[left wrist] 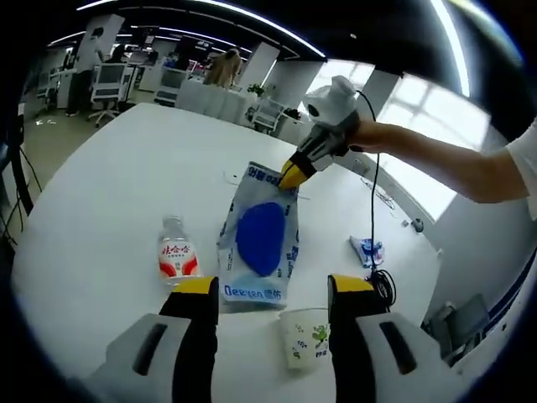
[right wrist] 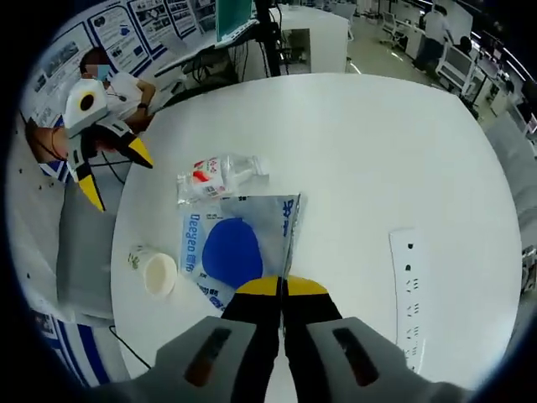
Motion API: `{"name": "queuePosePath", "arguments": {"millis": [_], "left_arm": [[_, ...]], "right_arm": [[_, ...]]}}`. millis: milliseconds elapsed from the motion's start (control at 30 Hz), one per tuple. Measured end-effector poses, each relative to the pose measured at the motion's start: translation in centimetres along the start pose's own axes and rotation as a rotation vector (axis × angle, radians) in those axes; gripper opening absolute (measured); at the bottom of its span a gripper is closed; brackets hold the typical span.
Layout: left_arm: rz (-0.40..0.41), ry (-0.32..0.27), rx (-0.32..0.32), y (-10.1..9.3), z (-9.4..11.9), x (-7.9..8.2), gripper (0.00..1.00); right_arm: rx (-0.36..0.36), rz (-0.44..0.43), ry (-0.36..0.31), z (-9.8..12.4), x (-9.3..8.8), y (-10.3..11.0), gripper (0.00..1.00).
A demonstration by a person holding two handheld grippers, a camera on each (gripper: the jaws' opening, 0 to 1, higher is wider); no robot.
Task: Arrange the tabletop items into an orderly group along one side of the table until the central work area is clear of visible clutter.
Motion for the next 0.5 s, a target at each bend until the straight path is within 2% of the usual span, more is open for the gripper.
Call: {"name": "queuePosePath", "arguments": {"millis": [500], "left_arm": [[-0.025,0.020,-0.035,-1.6,-1.9,0.2,0.51]], "right_arm": [[-0.092,-0.031,-0.091,5.8,-0.7,4.1,0.00]]}}
Point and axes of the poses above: the point that each gripper's makers call its tool centre point, and the gripper's own axes: z roughly backward along the fingers, y roughly to its left, x roughly out of its top, the point moved 9 cm from there along z, roughly backward along the fingers, and after that the axes turned 12 degrees about z, right-handed, at the moved point
